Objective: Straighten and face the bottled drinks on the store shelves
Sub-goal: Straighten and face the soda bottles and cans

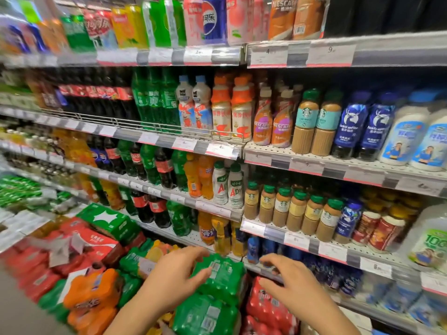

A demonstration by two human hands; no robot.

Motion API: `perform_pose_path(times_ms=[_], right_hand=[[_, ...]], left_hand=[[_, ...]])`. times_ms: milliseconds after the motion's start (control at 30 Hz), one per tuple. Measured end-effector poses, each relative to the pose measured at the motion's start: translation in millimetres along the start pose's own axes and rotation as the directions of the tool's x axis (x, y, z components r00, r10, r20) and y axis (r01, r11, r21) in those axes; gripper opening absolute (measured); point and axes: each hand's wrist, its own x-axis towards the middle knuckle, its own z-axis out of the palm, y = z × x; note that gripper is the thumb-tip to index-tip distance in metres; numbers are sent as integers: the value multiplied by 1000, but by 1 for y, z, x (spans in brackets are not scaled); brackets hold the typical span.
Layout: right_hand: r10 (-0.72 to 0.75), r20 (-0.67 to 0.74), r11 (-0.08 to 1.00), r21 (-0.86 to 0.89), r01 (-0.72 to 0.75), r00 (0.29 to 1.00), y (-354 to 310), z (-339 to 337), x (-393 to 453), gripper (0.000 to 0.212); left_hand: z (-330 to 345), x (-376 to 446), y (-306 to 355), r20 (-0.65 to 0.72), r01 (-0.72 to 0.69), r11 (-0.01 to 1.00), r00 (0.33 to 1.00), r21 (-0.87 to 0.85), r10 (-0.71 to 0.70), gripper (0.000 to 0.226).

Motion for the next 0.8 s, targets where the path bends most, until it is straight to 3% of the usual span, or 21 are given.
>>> perform_pose_path(times_ms=[433, 800], right_hand=[[-46, -4, 998, 30, 46, 999, -19, -12, 6, 39], [-11, -10, 1000, 1, 11, 1000, -47, 10, 57, 41]], left_hand=[[-20, -10, 2, -20, 57, 998, 998, -13, -57, 45], [-25, 13, -62, 8, 46, 998, 999, -52, -45, 44]])
